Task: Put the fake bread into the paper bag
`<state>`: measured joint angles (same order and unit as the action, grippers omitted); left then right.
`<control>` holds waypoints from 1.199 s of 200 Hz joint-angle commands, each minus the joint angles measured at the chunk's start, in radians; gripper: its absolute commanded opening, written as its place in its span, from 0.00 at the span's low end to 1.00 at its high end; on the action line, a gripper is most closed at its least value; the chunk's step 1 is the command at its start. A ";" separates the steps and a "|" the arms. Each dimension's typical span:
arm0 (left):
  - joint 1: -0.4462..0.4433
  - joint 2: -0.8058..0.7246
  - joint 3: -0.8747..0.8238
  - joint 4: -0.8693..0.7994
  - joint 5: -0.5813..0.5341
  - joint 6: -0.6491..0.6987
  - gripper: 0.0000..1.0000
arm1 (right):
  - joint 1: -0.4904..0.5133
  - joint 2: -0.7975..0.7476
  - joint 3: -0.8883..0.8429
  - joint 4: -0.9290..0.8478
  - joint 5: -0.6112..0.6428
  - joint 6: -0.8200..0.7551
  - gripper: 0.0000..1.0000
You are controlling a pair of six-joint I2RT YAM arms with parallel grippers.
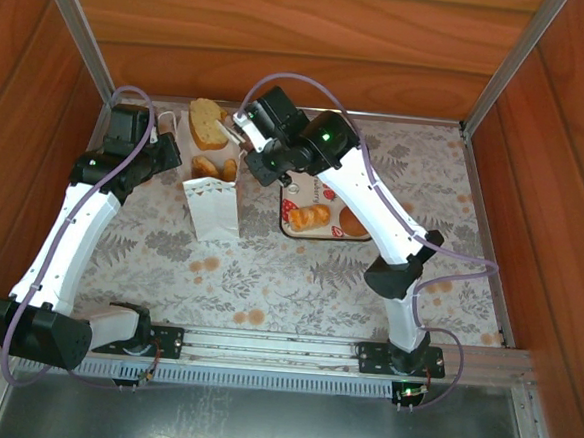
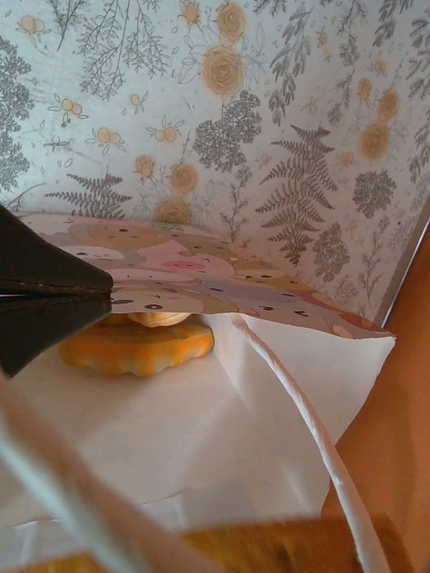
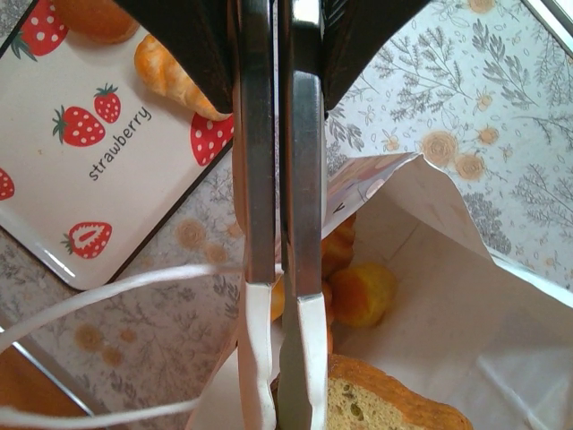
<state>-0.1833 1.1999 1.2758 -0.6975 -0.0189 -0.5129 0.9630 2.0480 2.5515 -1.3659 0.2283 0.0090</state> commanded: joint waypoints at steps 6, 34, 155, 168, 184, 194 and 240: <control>0.008 -0.010 -0.013 0.004 0.016 0.003 0.03 | 0.010 0.005 -0.007 -0.019 -0.017 -0.016 0.18; 0.008 -0.008 -0.012 0.004 0.019 0.003 0.03 | 0.010 0.012 -0.012 -0.028 -0.014 -0.025 0.18; 0.007 -0.001 -0.006 0.004 0.033 0.002 0.03 | 0.011 0.028 -0.030 -0.051 0.028 -0.042 0.31; 0.008 0.001 -0.006 0.004 0.036 0.002 0.03 | 0.008 0.026 -0.030 -0.052 0.038 -0.044 0.33; 0.007 0.001 -0.006 0.004 0.037 0.002 0.03 | 0.008 0.022 -0.030 -0.050 0.043 -0.045 0.35; 0.007 0.002 -0.007 0.004 0.037 0.002 0.03 | 0.009 0.020 -0.030 -0.047 0.045 -0.045 0.36; 0.008 0.003 -0.009 0.006 0.044 -0.001 0.03 | 0.008 0.015 -0.030 -0.047 0.047 -0.043 0.43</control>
<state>-0.1829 1.2003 1.2758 -0.6952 0.0097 -0.5129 0.9630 2.0514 2.5271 -1.4101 0.2543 -0.0319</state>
